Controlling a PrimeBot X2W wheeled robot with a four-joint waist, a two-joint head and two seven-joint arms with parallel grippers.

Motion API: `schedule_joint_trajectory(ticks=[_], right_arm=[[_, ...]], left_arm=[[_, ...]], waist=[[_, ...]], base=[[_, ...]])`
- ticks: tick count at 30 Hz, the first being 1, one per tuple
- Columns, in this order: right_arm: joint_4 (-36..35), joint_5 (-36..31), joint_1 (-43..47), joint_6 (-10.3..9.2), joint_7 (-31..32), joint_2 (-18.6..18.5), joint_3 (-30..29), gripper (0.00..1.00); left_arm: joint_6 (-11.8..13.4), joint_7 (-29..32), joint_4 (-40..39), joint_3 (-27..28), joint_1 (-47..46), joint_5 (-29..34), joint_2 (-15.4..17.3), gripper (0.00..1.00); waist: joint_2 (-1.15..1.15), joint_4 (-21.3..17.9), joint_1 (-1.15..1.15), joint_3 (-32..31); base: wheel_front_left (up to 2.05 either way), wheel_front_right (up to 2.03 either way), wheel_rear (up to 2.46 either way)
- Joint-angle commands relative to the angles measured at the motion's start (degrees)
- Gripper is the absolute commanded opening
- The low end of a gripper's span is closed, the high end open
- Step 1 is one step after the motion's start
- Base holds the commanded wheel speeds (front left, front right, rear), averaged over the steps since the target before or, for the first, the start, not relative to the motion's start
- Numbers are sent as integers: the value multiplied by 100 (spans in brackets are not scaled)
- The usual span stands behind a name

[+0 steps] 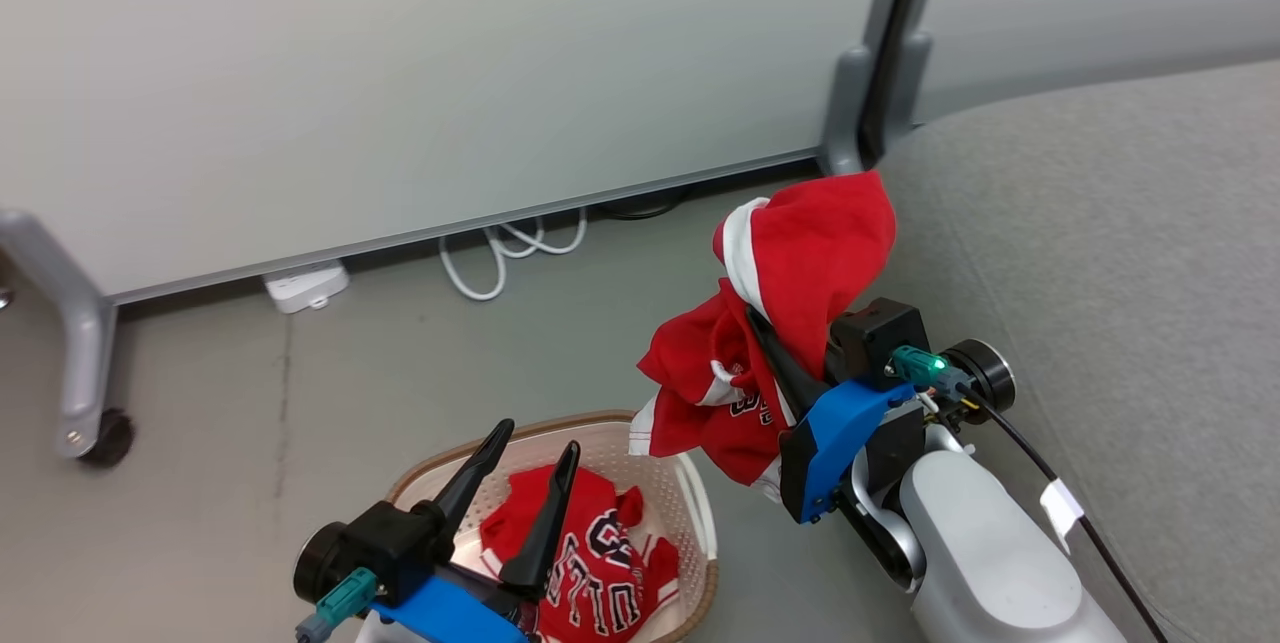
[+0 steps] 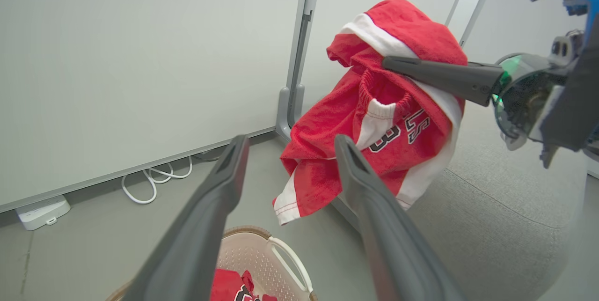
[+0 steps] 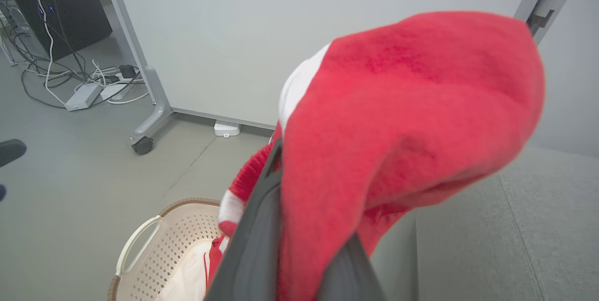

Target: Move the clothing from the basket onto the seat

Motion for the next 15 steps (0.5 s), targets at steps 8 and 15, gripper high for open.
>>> schedule_joint_trajectory(ticks=[8,15], right_arm=[[59,20,-29,-2,-89,-11,-58,0],[81,25,17,-2,-123,-11,-104,0]], left_arm=[[-24,-17,-25,-78,-148,-4,95,100],[-23,-18,-8,-108,-196,-30,122,100]], waist=[[0,-1160,0,69],[0,-1837,0,94]], base=[[0,0,0],[0,0,0]])
